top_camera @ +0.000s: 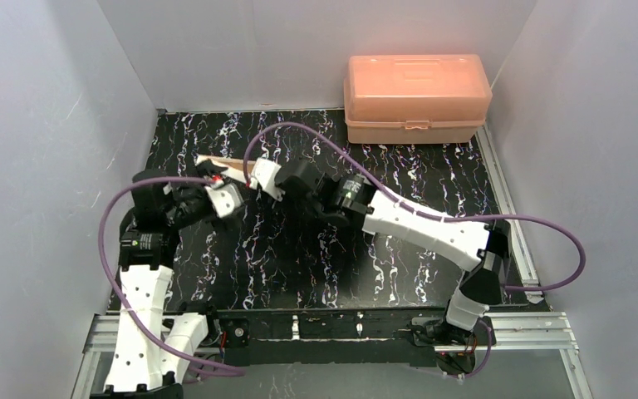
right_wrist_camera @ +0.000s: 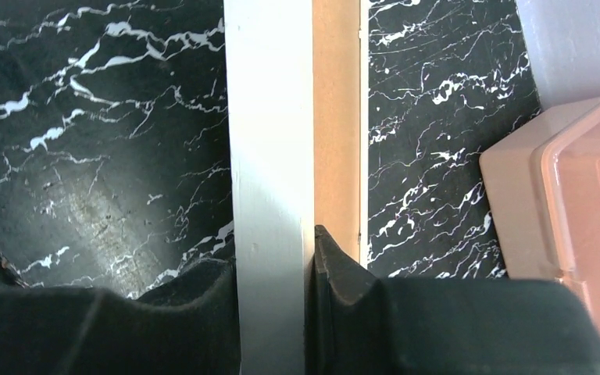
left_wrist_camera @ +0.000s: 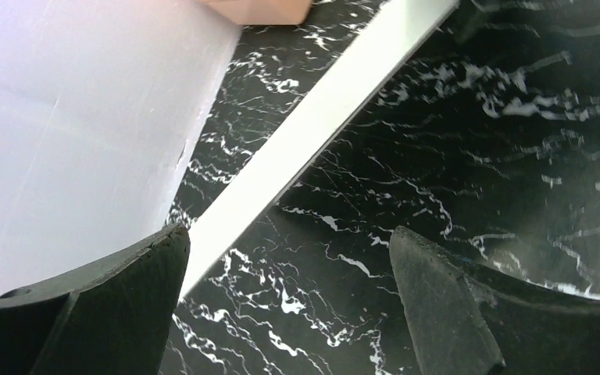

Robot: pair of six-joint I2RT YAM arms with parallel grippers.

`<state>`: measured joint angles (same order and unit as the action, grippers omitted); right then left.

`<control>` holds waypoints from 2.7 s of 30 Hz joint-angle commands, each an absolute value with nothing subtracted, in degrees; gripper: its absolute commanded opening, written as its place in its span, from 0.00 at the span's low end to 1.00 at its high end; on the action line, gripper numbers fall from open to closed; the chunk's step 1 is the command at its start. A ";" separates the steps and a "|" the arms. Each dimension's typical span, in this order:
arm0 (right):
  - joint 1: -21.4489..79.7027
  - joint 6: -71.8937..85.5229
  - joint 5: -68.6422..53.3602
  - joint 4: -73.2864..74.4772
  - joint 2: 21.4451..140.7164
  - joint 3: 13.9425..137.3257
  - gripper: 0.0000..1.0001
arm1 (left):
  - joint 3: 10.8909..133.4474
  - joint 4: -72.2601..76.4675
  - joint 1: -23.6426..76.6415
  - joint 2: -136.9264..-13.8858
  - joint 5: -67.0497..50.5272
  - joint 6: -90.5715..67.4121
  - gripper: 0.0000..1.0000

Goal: Put the photo into the frame
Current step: Turn over the photo frame at the center of the board.

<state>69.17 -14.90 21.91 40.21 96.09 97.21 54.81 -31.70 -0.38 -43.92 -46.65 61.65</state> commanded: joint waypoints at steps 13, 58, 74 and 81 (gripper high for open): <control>48.17 19.14 -9.91 30.96 105.84 115.63 0.21 | 72.50 -25.94 -11.77 -57.27 -54.29 9.41 0.98; 29.88 42.91 -11.12 6.45 79.23 63.96 0.24 | 70.43 -43.87 -13.96 -66.72 -53.08 19.61 0.98; 29.83 52.30 -5.38 -21.44 68.49 35.87 0.28 | 70.94 -52.92 -14.06 -70.14 -47.61 29.62 0.98; 29.57 51.20 -10.09 -35.09 72.83 30.03 0.39 | 69.90 -55.55 -14.07 -71.85 -45.40 33.58 0.98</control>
<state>29.63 54.72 -8.08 -21.19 70.74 30.70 70.65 -52.29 -13.76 -71.57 -46.52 29.89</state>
